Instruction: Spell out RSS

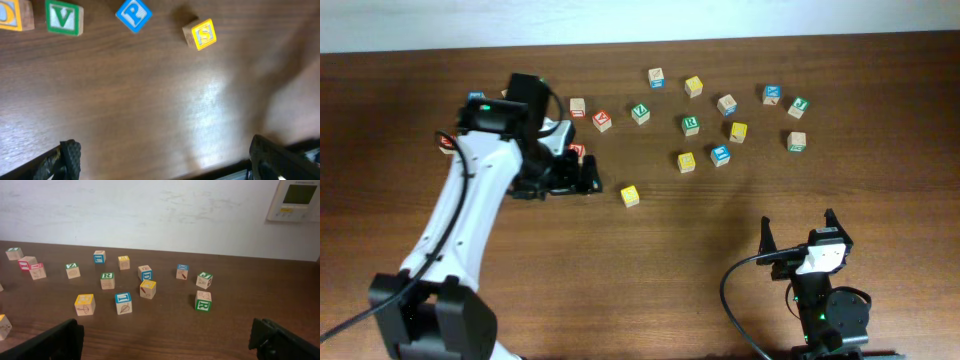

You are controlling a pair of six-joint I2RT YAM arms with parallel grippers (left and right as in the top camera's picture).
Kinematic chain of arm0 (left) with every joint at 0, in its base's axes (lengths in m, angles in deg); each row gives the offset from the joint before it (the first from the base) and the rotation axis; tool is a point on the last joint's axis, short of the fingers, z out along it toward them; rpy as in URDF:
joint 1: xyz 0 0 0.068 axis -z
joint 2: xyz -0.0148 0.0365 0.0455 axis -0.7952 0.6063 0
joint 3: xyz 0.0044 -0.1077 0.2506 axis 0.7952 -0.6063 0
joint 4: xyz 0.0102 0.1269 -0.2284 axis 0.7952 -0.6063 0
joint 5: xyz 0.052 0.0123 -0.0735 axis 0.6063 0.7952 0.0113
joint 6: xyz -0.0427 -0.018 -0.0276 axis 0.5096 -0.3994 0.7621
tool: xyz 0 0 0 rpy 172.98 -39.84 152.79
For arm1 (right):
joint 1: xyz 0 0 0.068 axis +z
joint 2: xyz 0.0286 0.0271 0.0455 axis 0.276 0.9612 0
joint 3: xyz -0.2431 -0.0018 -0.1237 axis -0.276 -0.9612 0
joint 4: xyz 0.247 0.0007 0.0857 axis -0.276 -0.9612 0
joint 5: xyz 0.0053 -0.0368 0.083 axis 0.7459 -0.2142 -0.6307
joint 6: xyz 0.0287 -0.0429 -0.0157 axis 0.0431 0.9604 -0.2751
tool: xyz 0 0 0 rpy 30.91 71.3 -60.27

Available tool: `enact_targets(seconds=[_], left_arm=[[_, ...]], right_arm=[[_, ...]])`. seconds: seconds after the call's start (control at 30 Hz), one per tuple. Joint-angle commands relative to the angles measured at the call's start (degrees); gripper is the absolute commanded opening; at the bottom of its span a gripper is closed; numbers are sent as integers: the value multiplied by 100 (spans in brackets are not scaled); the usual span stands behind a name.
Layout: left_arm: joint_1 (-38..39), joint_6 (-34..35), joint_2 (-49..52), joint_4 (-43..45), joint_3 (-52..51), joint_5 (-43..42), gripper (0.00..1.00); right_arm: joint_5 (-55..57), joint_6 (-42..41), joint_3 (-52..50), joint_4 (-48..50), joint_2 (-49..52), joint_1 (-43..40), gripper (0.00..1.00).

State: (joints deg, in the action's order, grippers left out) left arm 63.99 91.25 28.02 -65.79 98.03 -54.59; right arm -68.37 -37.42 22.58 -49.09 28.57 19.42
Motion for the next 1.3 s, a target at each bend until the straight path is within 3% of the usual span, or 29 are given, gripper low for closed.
enact_targets(seconds=[0.0, 0.17, 0.23, 0.33, 0.43, 0.5, 0.53, 0.57, 0.73, 1.27], left_arm=[[610, 684, 101, 437, 52, 63, 99], [968, 695, 101, 846, 52, 98, 99], [968, 1591, 103, 855, 52, 1117, 99], [964, 1714, 103, 1036, 52, 1405, 99], [964, 1714, 114, 1051, 46, 2616, 99], [964, 1939, 225, 1047, 46, 2535, 99], [970, 1945, 343, 1054, 46, 1561, 99], [970, 1943, 431, 1051, 46, 1438, 99], [750, 1875, 575, 1034, 46, 2122, 99], [-1233, 1878, 575, 879, -376, 2181, 99]], right_arm=[[46, -2, -42, -33, -44, 0, 98], [46, -2, -42, -33, -44, 0, 98], [46, -2, -42, -33, -44, 0, 98], [46, -2, -42, -33, -44, 0, 98], [46, -2, -42, -33, -44, 0, 98], [46, -2, -42, -33, -44, 0, 98], [46, -2, -42, -33, -44, 0, 98], [46, -2, -42, -33, -44, 0, 98], [46, -2, -42, -33, -44, 0, 98], [46, -2, -42, -33, -44, 0, 98]])
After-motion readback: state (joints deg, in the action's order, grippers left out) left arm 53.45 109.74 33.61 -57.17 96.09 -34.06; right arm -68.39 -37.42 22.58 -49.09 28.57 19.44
